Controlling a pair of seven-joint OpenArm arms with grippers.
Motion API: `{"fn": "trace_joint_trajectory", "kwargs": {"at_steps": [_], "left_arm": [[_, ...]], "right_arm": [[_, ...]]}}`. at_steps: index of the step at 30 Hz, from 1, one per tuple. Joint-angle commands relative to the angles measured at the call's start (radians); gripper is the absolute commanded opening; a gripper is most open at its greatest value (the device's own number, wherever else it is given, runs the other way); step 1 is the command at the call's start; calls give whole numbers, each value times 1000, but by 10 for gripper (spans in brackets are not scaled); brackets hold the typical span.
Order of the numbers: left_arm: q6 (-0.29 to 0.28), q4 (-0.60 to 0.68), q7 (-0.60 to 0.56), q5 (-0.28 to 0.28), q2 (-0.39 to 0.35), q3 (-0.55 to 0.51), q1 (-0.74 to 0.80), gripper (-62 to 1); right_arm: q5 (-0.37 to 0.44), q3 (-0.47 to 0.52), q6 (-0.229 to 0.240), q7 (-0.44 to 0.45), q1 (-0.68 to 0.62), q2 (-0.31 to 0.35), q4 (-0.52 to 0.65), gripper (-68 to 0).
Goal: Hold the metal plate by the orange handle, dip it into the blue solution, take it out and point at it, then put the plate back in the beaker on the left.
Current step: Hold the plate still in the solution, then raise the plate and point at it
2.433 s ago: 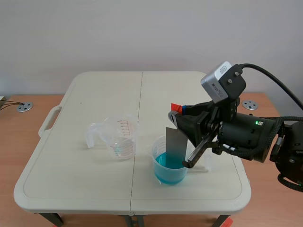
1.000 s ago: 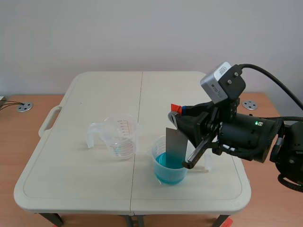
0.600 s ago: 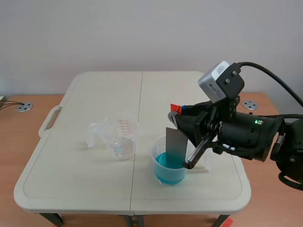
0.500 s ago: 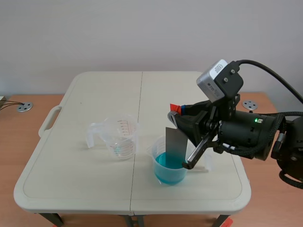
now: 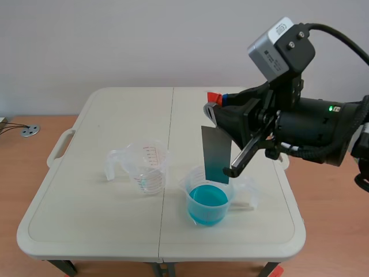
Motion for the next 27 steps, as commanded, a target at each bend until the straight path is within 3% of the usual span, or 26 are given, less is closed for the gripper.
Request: {"fn": "trace_joint_trajectory", "kwargs": {"at_steps": [1,9,23,27], "left_arm": [[-2,4,-14,-6,7,5,-3,-593],[-6,5,-54,-6,-15,5,-6,-593],[-37,4,-146,-7,-193,22,-108,-593],[-80,4,-187,-7,-229,50,-171,-593]], "right_arm": [[38,6,8,-1,0,19,36,-660],[146,8,8,-113,0,38,125,-660],[303,40,8,-264,0,38,269,-660],[342,57,8,-285,1,38,295,-660]]}}
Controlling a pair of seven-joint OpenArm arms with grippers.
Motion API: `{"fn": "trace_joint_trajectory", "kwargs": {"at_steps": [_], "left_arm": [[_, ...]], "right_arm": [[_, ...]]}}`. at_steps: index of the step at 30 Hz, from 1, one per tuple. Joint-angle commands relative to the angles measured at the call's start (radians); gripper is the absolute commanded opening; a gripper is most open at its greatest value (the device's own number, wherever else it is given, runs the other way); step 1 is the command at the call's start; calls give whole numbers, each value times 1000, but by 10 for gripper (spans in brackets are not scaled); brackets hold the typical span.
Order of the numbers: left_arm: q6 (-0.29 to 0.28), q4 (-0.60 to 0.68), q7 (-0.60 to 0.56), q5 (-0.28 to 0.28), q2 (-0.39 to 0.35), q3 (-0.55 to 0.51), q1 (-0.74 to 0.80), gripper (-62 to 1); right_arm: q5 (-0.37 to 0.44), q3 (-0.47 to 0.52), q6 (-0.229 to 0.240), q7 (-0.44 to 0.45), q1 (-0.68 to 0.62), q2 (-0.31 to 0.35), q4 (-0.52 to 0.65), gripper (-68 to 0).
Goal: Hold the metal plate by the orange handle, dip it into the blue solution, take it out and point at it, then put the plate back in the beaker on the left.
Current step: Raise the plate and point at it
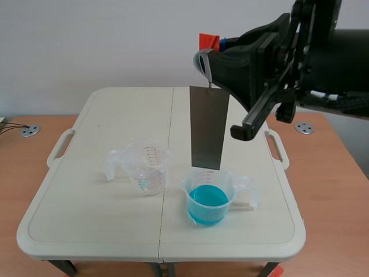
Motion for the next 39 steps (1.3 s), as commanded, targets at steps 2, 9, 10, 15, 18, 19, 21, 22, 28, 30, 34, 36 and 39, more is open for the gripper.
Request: {"fn": "trace_joint_trajectory", "kwargs": {"at_steps": [2,9,10,15,18,19,21,22,28,30,34,36,39], "left_arm": [[-38,6,-27,-7,-14,29,-41,-593],[-116,6,-60,-7,-36,129,-167,-593],[-121,6,-60,-7,-36,146,-187,-593],[-139,6,-60,-7,-35,232,-285,-593],[-139,6,-60,-7,-32,289,-355,-593],[-140,6,-60,-7,-30,308,-379,-593],[-142,6,-60,-7,-23,347,-433,-593],[-142,6,-60,-7,-15,367,-460,-593],[-185,6,-54,-6,41,480,-618,-593],[-204,6,-41,-6,69,515,-662,-593],[-249,6,-5,-2,130,571,-734,-593],[-264,6,8,3,164,599,-770,-593],[-269,6,53,6,221,631,-824,-593]], "right_arm": [[34,12,8,-8,1,5,29,-660],[94,17,8,-60,1,5,50,-660],[101,17,8,-67,1,5,50,-660],[123,23,8,-82,1,5,51,-660],[124,29,8,-82,1,5,51,-660],[127,31,8,-82,1,5,51,-660],[140,37,8,-82,1,5,51,-660],[142,40,8,-82,1,5,51,-660],[141,43,8,-82,1,5,51,-660],[142,43,8,-82,1,5,51,-660],[141,43,8,-82,1,5,51,-660],[141,43,8,-82,1,5,51,-660],[141,43,8,-82,1,5,51,-660]]}}
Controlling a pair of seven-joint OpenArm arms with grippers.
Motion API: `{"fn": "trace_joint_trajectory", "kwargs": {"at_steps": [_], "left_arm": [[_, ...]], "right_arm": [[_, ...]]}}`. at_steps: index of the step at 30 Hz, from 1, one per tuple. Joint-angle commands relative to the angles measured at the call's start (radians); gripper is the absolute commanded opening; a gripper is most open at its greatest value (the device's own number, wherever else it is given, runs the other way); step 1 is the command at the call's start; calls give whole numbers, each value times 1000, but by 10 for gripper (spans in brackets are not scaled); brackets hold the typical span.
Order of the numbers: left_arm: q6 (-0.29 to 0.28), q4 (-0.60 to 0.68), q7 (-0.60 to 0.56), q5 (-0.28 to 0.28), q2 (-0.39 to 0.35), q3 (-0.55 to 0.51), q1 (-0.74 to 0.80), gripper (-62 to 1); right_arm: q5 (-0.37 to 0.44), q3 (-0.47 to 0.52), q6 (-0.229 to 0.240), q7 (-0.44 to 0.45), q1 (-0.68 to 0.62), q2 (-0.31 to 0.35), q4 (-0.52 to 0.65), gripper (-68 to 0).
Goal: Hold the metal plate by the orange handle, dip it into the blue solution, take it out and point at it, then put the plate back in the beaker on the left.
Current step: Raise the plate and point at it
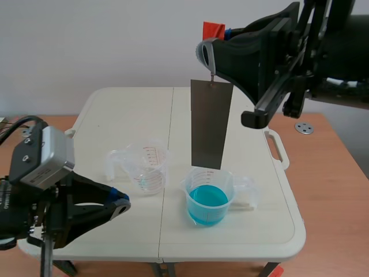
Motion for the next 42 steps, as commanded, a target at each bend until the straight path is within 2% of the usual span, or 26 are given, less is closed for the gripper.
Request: {"fn": "trace_joint_trajectory", "kwargs": {"at_steps": [1,8,12,19,25,42], "left_arm": [[-1,6,13,-3,33,6,-28,-593],[-1,6,154,5,175,39,-142,-593],[-1,4,208,20,231,39,-176,-593],[-1,-19,216,95,286,39,-194,-593],[-1,-55,215,95,313,39,-209,-593],[-1,-56,216,95,313,39,-210,-593]], "right_arm": [[14,10,8,15,1,5,24,-660],[14,10,8,15,1,5,24,-660],[14,10,8,15,1,5,24,-660],[14,10,8,15,1,5,24,-660],[14,10,8,14,1,5,24,-660],[14,10,8,14,1,5,24,-660]]}}
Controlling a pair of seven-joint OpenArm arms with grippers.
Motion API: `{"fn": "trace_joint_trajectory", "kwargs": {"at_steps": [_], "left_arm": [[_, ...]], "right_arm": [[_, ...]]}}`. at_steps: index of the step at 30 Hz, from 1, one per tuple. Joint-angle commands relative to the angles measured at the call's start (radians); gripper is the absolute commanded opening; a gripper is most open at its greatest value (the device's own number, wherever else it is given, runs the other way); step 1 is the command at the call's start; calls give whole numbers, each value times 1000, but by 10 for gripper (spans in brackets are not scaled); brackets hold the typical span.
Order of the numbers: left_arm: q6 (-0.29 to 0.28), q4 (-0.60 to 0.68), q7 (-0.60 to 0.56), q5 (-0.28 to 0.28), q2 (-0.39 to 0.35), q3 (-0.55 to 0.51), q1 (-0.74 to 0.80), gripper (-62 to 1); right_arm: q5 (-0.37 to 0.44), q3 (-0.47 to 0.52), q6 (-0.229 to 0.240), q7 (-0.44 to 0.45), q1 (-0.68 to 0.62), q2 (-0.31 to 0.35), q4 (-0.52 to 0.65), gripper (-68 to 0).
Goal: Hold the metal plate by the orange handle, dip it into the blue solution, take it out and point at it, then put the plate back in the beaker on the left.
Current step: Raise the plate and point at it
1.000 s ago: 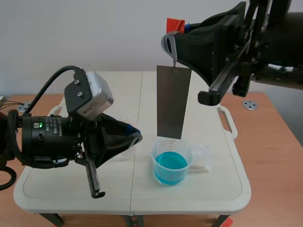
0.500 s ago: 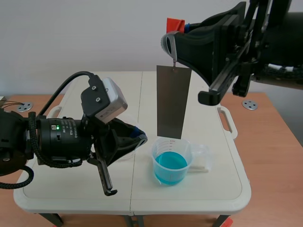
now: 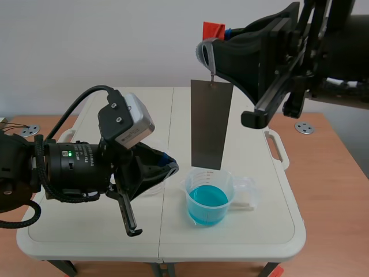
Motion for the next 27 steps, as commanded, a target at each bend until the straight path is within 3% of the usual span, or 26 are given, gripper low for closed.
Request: {"fn": "trace_joint_trajectory", "kwargs": {"at_steps": [1,6,16,27], "left_arm": [[-1,11,-13,-13,5,0,-6,-593],[85,15,-61,-13,-13,-46,29,-593],[294,37,-248,-14,-139,-315,317,-593],[373,39,-341,-22,-189,-649,791,-593]], "right_arm": [[14,10,8,14,1,5,24,-660],[14,10,8,14,1,5,24,-660],[14,10,8,11,1,5,24,-660],[14,10,8,7,1,5,24,-660]]}}
